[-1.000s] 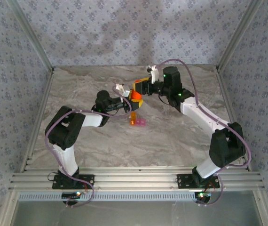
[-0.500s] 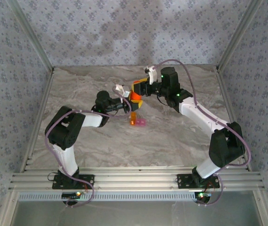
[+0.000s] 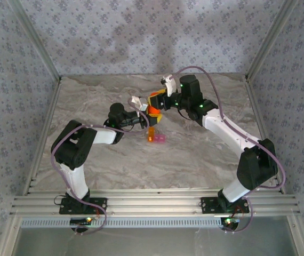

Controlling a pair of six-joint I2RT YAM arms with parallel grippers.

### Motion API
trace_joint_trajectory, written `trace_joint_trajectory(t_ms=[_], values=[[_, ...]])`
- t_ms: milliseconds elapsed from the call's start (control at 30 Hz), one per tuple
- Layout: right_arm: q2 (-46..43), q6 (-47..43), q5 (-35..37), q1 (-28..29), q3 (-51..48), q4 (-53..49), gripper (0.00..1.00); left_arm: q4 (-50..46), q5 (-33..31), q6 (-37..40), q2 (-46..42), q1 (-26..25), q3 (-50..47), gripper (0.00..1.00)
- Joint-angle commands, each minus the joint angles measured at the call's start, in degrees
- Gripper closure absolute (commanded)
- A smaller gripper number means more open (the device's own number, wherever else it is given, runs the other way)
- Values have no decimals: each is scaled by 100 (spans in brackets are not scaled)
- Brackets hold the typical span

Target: Sort the pills into containers

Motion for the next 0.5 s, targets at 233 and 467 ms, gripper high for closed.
trace_joint_trajectory(t_ms=[233, 467], values=[[184, -256, 447, 86, -101, -1467, 81, 424, -385, -18, -420, 146, 220, 100], [216, -228, 962, 83, -98, -1666, 82, 266, -439, 91, -494, 155, 194, 100]])
